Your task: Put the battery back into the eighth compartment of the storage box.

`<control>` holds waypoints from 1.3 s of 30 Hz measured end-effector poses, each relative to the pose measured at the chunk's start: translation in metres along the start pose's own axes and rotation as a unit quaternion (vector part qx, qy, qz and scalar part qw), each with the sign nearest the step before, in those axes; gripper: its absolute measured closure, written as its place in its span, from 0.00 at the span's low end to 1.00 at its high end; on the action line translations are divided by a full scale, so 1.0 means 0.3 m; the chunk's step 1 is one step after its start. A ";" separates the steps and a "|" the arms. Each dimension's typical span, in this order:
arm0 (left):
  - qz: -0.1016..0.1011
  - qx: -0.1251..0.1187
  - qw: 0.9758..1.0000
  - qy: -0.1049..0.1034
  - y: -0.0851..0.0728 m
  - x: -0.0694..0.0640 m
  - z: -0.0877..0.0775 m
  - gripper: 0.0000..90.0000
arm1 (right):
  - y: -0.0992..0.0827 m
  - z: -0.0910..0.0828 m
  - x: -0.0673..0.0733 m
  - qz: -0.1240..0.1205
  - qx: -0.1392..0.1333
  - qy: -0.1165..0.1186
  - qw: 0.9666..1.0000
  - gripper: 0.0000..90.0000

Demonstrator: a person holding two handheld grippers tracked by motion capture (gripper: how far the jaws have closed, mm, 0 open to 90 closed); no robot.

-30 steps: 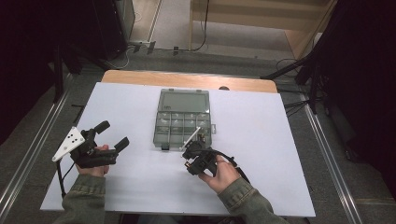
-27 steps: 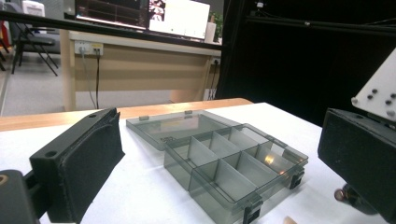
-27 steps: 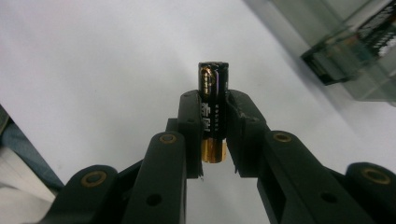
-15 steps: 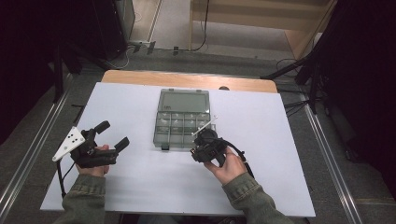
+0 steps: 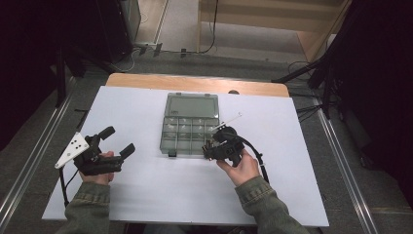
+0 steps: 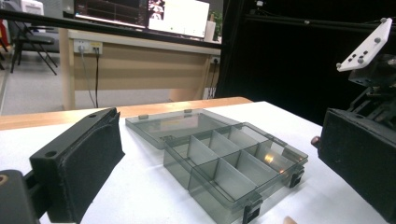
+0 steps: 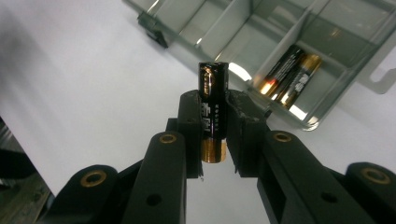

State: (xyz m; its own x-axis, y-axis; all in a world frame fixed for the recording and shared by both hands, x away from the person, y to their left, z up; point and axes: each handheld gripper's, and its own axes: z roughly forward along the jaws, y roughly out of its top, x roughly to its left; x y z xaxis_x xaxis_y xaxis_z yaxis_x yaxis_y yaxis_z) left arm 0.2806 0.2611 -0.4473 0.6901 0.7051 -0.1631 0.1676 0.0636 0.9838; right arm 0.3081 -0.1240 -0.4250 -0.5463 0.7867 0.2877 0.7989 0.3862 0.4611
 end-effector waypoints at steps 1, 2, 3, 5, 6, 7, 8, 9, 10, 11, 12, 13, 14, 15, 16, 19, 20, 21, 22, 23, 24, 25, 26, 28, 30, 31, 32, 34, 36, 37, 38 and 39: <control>0.000 0.000 1.000 0.000 0.000 0.000 0.000 0.00 | 0.001 -0.002 -0.006 0.003 -0.003 0.000 1.000 0.86; -0.001 0.000 1.000 0.000 0.000 0.000 0.000 0.00 | 0.002 -0.002 -0.013 0.006 -0.008 0.001 1.000 0.86; -0.001 0.001 1.000 0.000 0.000 0.000 0.000 0.00 | 0.003 -0.004 -0.021 0.010 -0.012 0.003 1.000 0.86; 0.000 0.001 1.000 -0.001 -0.001 0.000 0.001 0.00 | 0.005 -0.008 -0.035 0.024 -0.021 0.009 0.999 0.86; 0.000 0.001 1.000 -0.001 -0.001 0.000 0.001 0.00 | 0.006 -0.010 -0.042 0.030 -0.028 0.013 0.999 0.86; 0.001 0.001 1.000 0.000 -0.001 0.000 0.001 0.00 | 0.008 -0.012 -0.048 0.035 -0.034 0.016 0.999 0.86; 0.001 0.002 1.000 0.000 -0.001 0.000 0.001 0.00 | 0.008 -0.014 -0.053 0.041 -0.038 0.018 0.998 0.86; 0.001 0.002 1.000 0.000 -0.001 0.000 0.001 0.00 | 0.009 -0.016 -0.059 0.044 -0.042 0.020 0.998 0.86; 0.001 0.002 1.000 0.000 -0.001 0.000 0.001 0.00 | 0.009 -0.018 -0.064 0.048 -0.046 0.023 0.998 0.86; 0.000 0.002 1.000 0.000 -0.001 0.000 0.001 0.00 | 0.009 -0.018 -0.069 0.053 -0.050 0.024 0.997 0.86; 0.002 0.002 1.000 0.000 -0.001 0.001 0.000 0.00 | 0.008 -0.020 -0.074 0.058 -0.053 0.027 0.997 0.86; 0.002 0.002 1.000 0.000 -0.001 0.001 0.000 0.00 | 0.007 -0.020 -0.080 0.061 -0.059 0.031 0.996 0.86; 0.001 0.002 1.000 0.000 -0.001 0.001 0.001 0.00 | 0.007 -0.020 -0.087 0.065 -0.062 0.040 0.995 0.86; 0.000 0.002 1.000 0.000 -0.001 0.000 0.001 0.00 | 0.006 -0.019 -0.093 0.070 -0.065 0.046 0.994 0.86; 0.001 0.003 1.000 -0.001 -0.001 0.001 0.001 0.00 | 0.006 -0.017 -0.100 0.078 -0.067 0.055 0.993 0.86; 0.001 0.003 1.000 -0.001 -0.001 0.000 0.001 0.00 | 0.001 -0.007 -0.128 0.106 -0.076 0.079 0.988 0.86; 0.001 0.003 1.000 -0.001 -0.001 0.000 0.001 0.00 | 0.000 -0.005 -0.137 0.112 -0.078 0.080 0.987 0.86; 0.001 0.003 1.000 0.000 -0.001 0.000 0.001 0.00 | -0.001 -0.003 -0.145 0.119 -0.080 0.079 0.987 0.86; 0.001 0.003 1.000 0.000 -0.001 0.001 0.000 0.00 | -0.003 -0.002 -0.156 0.124 -0.084 0.080 0.985 0.86; 0.001 0.003 1.000 0.000 -0.001 0.001 0.000 0.00 | -0.005 0.000 -0.167 0.133 -0.087 0.083 0.984 0.86; 0.000 0.003 1.000 0.000 -0.001 0.001 0.001 0.00 | -0.006 0.002 -0.177 0.142 -0.089 0.086 0.982 0.86; 0.001 0.003 1.000 -0.001 -0.001 0.000 0.001 0.00 | -0.008 0.005 -0.187 0.149 -0.091 0.086 0.981 0.86; 0.001 0.003 1.000 0.000 -0.001 0.000 0.001 0.00 | -0.009 0.009 -0.195 0.157 -0.094 0.087 0.979 0.86; 0.001 0.004 1.000 0.000 -0.001 0.001 0.001 0.00 | -0.008 0.015 -0.204 0.162 -0.091 0.087 0.979 0.86; 0.001 0.004 1.000 -0.001 -0.001 0.001 0.000 0.00 | -0.008 0.020 -0.208 0.169 -0.088 0.093 0.977 0.86; 0.001 0.004 1.000 -0.001 -0.001 0.002 0.000 0.00 | -0.007 0.022 -0.208 0.172 -0.087 0.092 0.977 0.86; 0.001 0.004 1.000 -0.001 -0.001 0.002 -0.001 0.00 | -0.007 0.023 -0.208 0.171 -0.086 0.090 0.977 0.86; 0.002 0.004 1.000 -0.001 -0.001 0.001 -0.001 0.00 | -0.007 0.025 -0.207 0.176 -0.084 0.086 0.977 0.86; 0.002 0.005 1.000 -0.001 -0.001 0.001 0.000 0.00 | -0.013 0.032 -0.214 0.190 -0.087 0.083 0.974 0.85; 0.002 0.005 1.000 -0.001 -0.001 0.002 0.000 0.00 | -0.017 0.038 -0.222 0.204 -0.087 0.088 0.971 0.73; 0.001 0.004 1.000 -0.001 -0.001 0.001 0.000 0.00 | -0.019 0.045 -0.233 0.215 -0.084 0.091 0.969 0.61; 0.000 0.004 1.000 -0.001 -0.001 0.001 0.000 0.00 | -0.019 0.047 -0.240 0.219 -0.082 0.093 0.968 0.53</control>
State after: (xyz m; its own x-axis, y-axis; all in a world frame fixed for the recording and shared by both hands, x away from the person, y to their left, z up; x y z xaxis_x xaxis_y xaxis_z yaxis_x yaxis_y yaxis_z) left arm 0.2808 0.2611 -0.4477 0.6913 0.7041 -0.1625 0.1723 0.0578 0.9833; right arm 0.3464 -0.1761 -0.4603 -0.2127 0.7510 0.6252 0.9214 -0.0588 0.3841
